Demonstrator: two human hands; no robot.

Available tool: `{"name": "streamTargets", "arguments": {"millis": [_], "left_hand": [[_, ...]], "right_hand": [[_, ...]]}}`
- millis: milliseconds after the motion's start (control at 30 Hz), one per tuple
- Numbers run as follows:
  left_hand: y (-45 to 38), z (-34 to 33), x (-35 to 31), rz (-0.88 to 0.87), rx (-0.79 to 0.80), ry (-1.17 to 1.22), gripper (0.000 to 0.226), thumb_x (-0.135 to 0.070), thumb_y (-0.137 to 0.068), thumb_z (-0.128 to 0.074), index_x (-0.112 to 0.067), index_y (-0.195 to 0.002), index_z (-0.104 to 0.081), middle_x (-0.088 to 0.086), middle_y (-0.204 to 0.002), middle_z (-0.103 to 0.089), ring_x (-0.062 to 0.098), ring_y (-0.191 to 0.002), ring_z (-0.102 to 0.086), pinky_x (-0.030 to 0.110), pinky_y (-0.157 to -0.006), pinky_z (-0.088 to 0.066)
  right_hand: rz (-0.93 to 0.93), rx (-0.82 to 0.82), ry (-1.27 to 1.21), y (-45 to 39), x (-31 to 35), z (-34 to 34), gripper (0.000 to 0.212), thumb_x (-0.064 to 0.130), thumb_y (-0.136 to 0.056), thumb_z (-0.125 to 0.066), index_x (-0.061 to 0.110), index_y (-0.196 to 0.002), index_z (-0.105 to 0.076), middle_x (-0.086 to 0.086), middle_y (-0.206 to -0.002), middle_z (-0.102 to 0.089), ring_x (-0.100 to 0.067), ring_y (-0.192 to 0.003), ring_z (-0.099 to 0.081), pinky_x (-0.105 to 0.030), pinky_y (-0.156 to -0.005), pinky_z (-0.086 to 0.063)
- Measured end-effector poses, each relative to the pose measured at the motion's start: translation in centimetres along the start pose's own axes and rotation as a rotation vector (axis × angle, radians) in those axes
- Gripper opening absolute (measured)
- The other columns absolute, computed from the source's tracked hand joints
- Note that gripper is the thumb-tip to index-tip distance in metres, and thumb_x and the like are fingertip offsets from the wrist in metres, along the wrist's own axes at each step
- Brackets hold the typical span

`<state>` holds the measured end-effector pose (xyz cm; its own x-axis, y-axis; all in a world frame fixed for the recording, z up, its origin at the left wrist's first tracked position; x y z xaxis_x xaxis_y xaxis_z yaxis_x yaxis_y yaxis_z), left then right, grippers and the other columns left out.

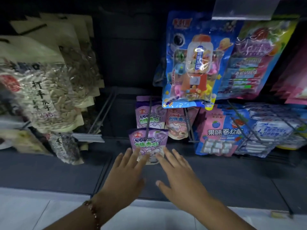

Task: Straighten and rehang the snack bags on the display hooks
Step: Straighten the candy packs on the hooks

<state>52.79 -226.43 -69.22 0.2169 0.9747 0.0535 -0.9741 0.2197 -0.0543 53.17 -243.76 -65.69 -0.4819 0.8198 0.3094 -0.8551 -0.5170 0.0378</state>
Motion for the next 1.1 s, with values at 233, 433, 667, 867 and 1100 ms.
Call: {"name": "streamTargets", "arguments": {"millis": [233,433,667,867,1100], "left_hand": [[-2.3,-1.2,2.2,0.100,0.057,-0.004,0.100,-0.045,-0.058,-0.083,-0.024,-0.144,-0.037,0.019,-0.148,-0.044,0.043,-0.130,-0.047,0.057,-0.098,-0.044],[-4.2,-2.8,1.7,0.103,0.106,0.014,0.085,-0.039,-0.095,-0.047,-0.031,-0.153,0.015,0.013,-0.160,0.023,0.036,-0.149,0.007,0.050,-0.119,-0.007],[-6.8,-4.4,2.7,0.092,0.075,-0.050,0.079,-0.039,-0.095,-0.047,-0.027,-0.154,0.005,0.016,-0.157,0.029,0.039,-0.148,0.010,0.051,-0.119,-0.008],[-11.3,-6.5,3.7,0.122,0.007,-0.041,0.081,-0.037,-0.100,-0.038,-0.025,-0.149,0.025,0.012,-0.154,0.035,0.038,-0.148,0.014,0.051,-0.120,-0.005],[-15.1,-8.5,5.2,0.069,-0.288,0.311,0.087,-0.039,-0.089,-0.061,-0.032,-0.149,0.001,0.008,-0.164,0.004,0.035,-0.146,-0.021,0.046,-0.110,-0.033]], "right_hand": [[-0.094,-0.020,-0.004,-3.9,-0.6,-3.3,0.076,0.040,-0.097,-0.049,0.030,-0.155,-0.001,0.006,-0.163,0.011,-0.025,-0.150,0.009,-0.039,-0.121,-0.002],[-0.189,-0.077,-0.031,-6.7,-0.9,-4.6,0.080,0.035,-0.096,-0.052,0.029,-0.155,0.001,0.001,-0.163,0.016,-0.028,-0.150,0.005,-0.040,-0.121,-0.003],[-0.224,-0.115,-0.013,-10.0,-1.6,-5.5,0.082,0.035,-0.095,-0.053,0.023,-0.155,0.001,-0.003,-0.162,0.020,-0.029,-0.150,0.004,-0.042,-0.122,-0.006],[-0.207,-0.183,-0.006,-14.0,-3.6,-4.8,0.082,0.032,-0.096,-0.050,0.025,-0.155,0.007,-0.001,-0.162,0.018,-0.029,-0.150,0.010,-0.042,-0.121,-0.002],[-0.124,-0.339,-0.262,-17.6,-6.9,-4.9,0.071,0.021,-0.088,-0.067,0.024,-0.149,-0.032,0.006,-0.162,-0.011,-0.008,-0.142,-0.021,-0.031,-0.116,-0.024]]}}
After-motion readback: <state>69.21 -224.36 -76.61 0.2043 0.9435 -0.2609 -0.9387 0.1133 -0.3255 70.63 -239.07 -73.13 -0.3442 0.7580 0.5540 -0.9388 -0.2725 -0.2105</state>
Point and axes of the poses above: each hand's wrist, its own y-axis away from the middle knuckle, its own z-axis out of the back of the hand, x = y × z, the point moved 3 cm from there along -y, towards the middle knuckle
